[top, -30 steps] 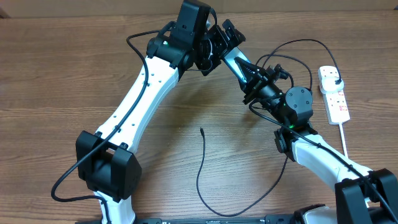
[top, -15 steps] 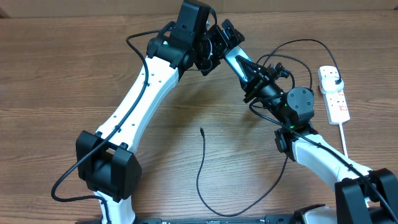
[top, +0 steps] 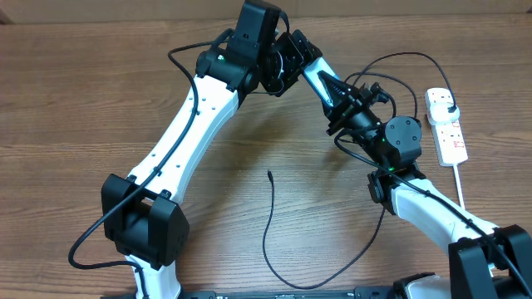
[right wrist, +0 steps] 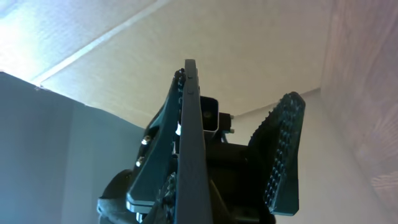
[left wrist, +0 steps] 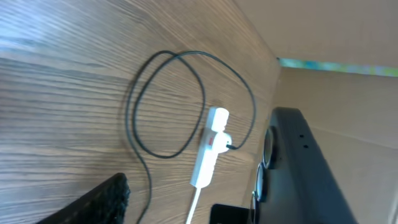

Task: Plug charger to phone and switch on socket

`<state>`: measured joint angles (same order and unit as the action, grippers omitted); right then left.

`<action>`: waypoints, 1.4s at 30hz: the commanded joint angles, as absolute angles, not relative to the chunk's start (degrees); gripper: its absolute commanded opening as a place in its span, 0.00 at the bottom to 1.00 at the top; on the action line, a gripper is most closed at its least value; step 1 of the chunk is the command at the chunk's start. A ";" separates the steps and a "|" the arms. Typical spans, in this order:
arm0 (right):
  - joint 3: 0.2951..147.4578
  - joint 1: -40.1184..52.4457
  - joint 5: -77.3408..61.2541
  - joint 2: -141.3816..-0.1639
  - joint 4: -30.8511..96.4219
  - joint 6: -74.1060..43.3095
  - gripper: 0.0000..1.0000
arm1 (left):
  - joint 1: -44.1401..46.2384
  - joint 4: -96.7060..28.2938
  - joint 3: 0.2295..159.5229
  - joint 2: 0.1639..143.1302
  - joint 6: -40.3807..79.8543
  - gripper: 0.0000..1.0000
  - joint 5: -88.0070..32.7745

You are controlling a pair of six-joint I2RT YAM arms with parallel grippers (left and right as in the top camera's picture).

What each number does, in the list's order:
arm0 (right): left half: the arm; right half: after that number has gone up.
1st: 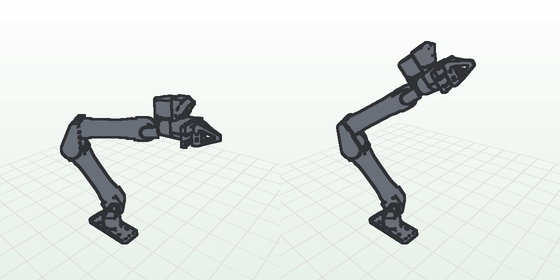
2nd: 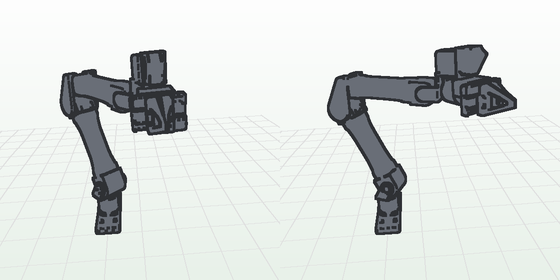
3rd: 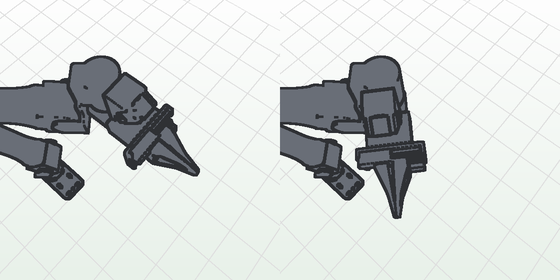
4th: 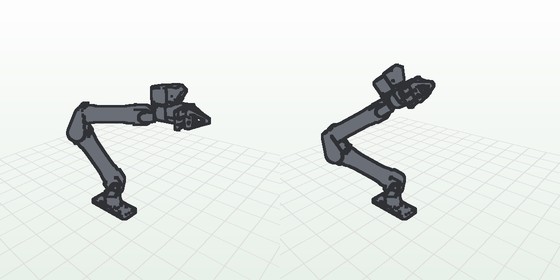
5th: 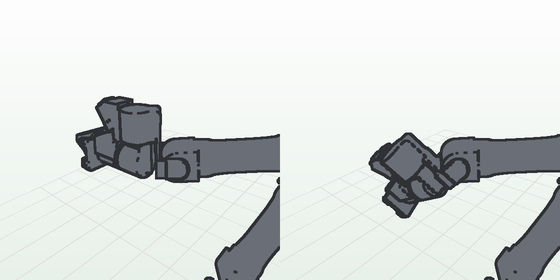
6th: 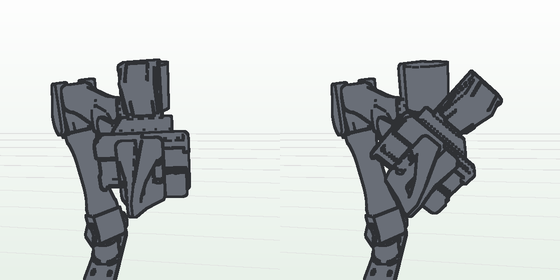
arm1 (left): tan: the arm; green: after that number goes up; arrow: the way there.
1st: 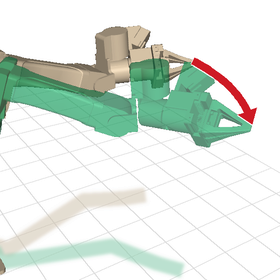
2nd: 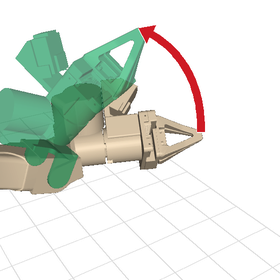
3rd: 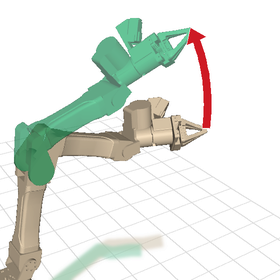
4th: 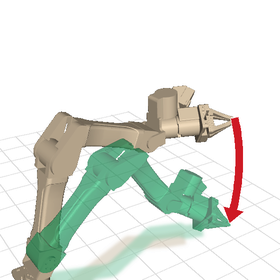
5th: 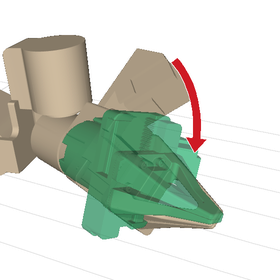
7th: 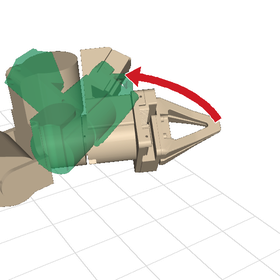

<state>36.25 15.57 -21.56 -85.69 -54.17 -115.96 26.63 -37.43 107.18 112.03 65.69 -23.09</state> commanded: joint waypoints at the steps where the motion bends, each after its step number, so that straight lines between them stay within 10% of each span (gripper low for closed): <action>1: 37.95 16.12 -26.35 -84.88 -54.78 -123.85 0.04 | 27.05 -37.39 107.24 112.20 64.53 0.59 -21.89; 12: 37.95 16.12 -26.74 -84.88 -54.22 -123.85 0.04 | 27.05 -37.39 107.24 112.20 64.51 0.44 -22.06; 21: 37.95 16.12 -27.55 -84.88 -49.78 -123.85 0.04 | 27.05 -36.51 107.24 112.20 64.29 1.00 -21.37; 28: 37.95 16.12 -27.59 -84.88 -49.78 -123.85 0.04 | 27.05 -36.40 107.24 112.20 64.27 0.99 -20.51; 32: 37.95 16.12 -28.47 -84.88 -49.76 -123.85 0.04 | 27.05 -35.83 107.24 112.20 64.27 0.74 -20.12; 42: 37.95 16.12 -29.04 -84.88 -49.78 -123.85 0.04 | 27.05 -35.73 107.24 112.20 64.29 0.58 -18.79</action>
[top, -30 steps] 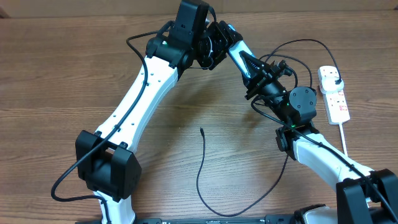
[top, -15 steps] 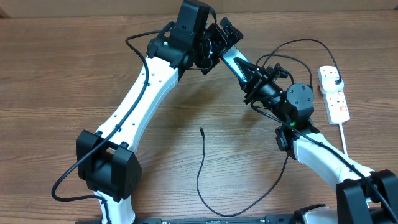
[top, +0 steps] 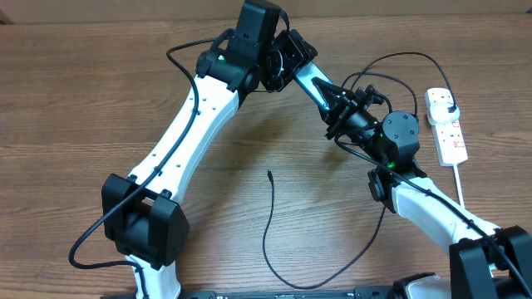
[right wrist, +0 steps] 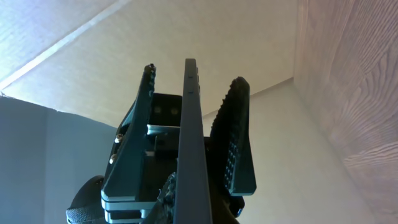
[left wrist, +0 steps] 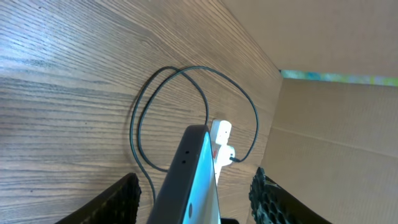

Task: Plug charger to phone and switch on socket

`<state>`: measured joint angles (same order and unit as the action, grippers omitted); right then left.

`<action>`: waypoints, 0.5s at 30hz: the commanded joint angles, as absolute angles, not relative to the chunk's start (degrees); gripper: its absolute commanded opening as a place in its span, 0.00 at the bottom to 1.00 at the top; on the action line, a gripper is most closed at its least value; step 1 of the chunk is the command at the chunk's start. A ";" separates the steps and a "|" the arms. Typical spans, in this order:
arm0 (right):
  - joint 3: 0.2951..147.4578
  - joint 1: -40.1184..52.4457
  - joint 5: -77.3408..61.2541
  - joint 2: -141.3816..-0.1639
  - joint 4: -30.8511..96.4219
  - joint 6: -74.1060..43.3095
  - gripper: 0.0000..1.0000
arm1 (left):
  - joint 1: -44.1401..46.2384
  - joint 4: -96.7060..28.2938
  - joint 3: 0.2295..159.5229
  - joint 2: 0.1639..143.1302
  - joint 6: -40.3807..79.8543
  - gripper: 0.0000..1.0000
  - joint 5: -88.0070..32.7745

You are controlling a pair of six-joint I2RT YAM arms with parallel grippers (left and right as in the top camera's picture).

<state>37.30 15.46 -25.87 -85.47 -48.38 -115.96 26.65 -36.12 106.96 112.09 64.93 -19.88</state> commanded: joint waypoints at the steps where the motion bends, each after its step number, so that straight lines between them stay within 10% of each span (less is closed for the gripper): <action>1: 37.95 16.12 -29.10 -84.88 -49.78 -123.85 0.04 | 27.05 -35.73 107.24 112.20 64.31 0.58 -18.61; 15: 37.95 16.12 -29.69 -84.88 -49.78 -123.85 0.04 | 27.05 -35.75 107.22 112.20 64.53 0.34 -17.78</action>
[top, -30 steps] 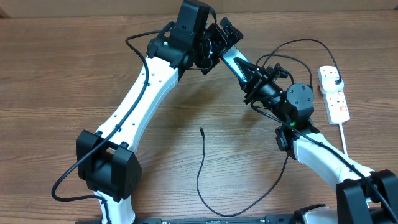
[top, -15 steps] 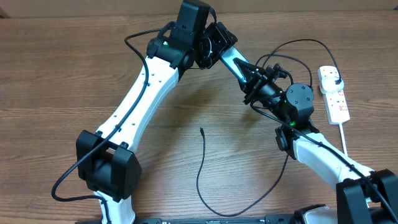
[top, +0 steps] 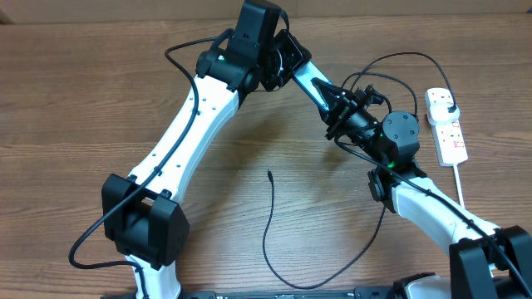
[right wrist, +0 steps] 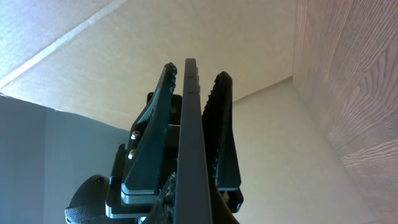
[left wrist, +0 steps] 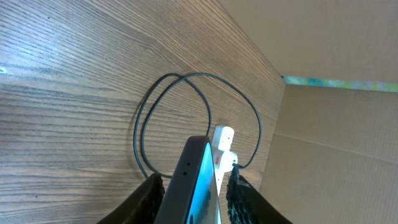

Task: Plug charger to phone and switch on socket

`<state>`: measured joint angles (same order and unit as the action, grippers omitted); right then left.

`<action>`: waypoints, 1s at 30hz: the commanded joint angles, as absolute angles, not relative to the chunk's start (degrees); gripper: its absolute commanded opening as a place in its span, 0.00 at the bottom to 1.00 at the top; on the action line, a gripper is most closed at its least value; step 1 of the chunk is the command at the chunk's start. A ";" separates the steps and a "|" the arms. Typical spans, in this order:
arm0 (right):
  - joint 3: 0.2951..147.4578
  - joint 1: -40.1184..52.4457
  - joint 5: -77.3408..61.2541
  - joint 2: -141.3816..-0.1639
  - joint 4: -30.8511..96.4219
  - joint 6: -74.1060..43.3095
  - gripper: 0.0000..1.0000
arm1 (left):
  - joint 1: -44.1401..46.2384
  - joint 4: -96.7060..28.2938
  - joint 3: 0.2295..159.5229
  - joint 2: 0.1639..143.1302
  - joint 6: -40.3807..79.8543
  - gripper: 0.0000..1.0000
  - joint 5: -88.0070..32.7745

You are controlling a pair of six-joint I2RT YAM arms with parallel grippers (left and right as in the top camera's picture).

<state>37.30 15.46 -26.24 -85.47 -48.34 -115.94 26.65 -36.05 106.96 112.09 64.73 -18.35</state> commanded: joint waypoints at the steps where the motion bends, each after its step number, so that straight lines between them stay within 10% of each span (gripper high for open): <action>1: 37.95 16.12 -29.69 -84.88 -49.78 -123.85 0.04 | 27.05 -35.75 107.24 112.20 64.53 0.33 -17.78; 13: 37.95 16.12 -30.57 -84.88 -49.76 -123.85 0.04 | 27.05 -35.81 107.24 112.20 64.51 0.04 -17.78; 21: 37.95 16.10 -30.79 -84.88 -49.47 -122.74 0.04 | 27.03 -35.86 107.24 112.20 64.42 0.05 -17.54; 30: 37.95 16.10 -30.79 -84.88 -48.90 -121.01 0.33 | 26.68 -35.92 107.24 112.20 64.29 0.04 -17.54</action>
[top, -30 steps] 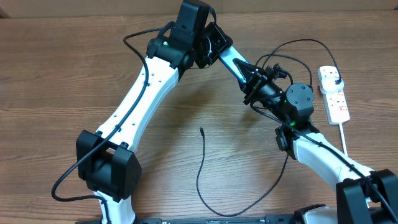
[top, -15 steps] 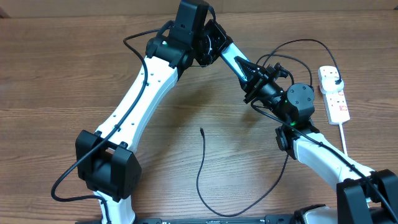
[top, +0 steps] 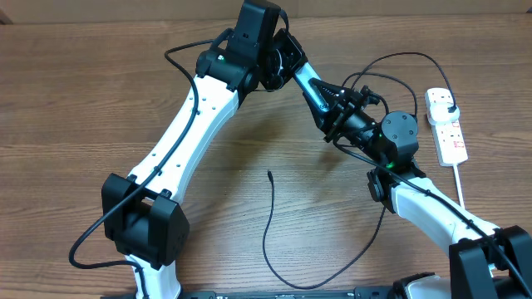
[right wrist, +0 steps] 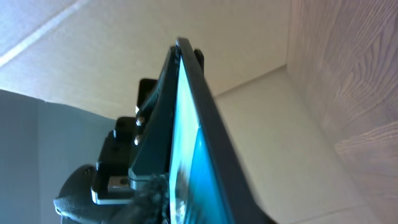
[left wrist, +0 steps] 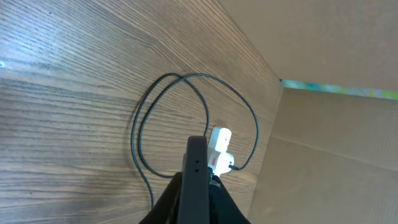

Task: Plug charger to phone and switch on socket

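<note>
The black phone (top: 309, 85) hangs in the air between both grippers, its lit blue screen (right wrist: 199, 143) slanted in the right wrist view. My left gripper (top: 291, 68) is shut on its far end; in the left wrist view the phone (left wrist: 198, 174) stands edge-on between the closed fingers (left wrist: 171, 202). My right gripper (top: 331, 112) holds the near end, one pad (right wrist: 154, 190) against the screen and the other hidden behind the phone. The charger cable's free tip (top: 270, 174) lies on the table. The white socket strip (top: 445, 126) lies at the right edge with the plug in it.
The black cable (top: 287, 278) curves from the tip towards the front edge, then loops up to the strip; its loops (left wrist: 140, 124) show beside the strip (left wrist: 219, 149). A cardboard wall (left wrist: 323, 155) stands behind the table.
My left gripper's fingers, which stood a little apart on either side of the phone, are now shut on it. The phone now sits tilted in the right wrist view, screen showing.
First my right gripper held the phone up with the left gripper open just beyond it. Then the left fingers stood wide on both sides of the phone's end, then close to it. Now both grippers hold the phone.
</note>
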`<state>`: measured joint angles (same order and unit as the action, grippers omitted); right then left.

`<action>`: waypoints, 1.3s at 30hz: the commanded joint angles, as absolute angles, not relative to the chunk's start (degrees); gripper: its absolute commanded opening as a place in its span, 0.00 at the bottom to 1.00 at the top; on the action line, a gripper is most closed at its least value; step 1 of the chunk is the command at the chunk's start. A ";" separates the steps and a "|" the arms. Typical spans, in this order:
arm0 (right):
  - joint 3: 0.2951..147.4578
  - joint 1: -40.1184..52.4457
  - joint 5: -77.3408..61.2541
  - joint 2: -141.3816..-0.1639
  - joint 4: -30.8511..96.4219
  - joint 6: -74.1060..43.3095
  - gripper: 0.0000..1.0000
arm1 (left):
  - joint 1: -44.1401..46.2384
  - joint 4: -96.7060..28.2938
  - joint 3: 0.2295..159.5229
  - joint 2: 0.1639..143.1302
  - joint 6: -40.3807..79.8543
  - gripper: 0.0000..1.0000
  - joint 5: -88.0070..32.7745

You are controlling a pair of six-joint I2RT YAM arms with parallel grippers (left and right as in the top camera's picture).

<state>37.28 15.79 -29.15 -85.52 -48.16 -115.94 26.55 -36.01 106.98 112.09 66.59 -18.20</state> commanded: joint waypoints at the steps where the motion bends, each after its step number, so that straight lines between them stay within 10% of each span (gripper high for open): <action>1: 37.95 16.10 -30.79 -84.88 -48.90 -120.95 0.36 | 26.52 -35.94 107.24 112.20 64.27 0.04 -17.54; 39: 37.93 15.99 -31.22 -84.88 -43.11 -106.34 0.51 | 4.08 -40.51 107.24 112.20 40.69 0.04 -47.97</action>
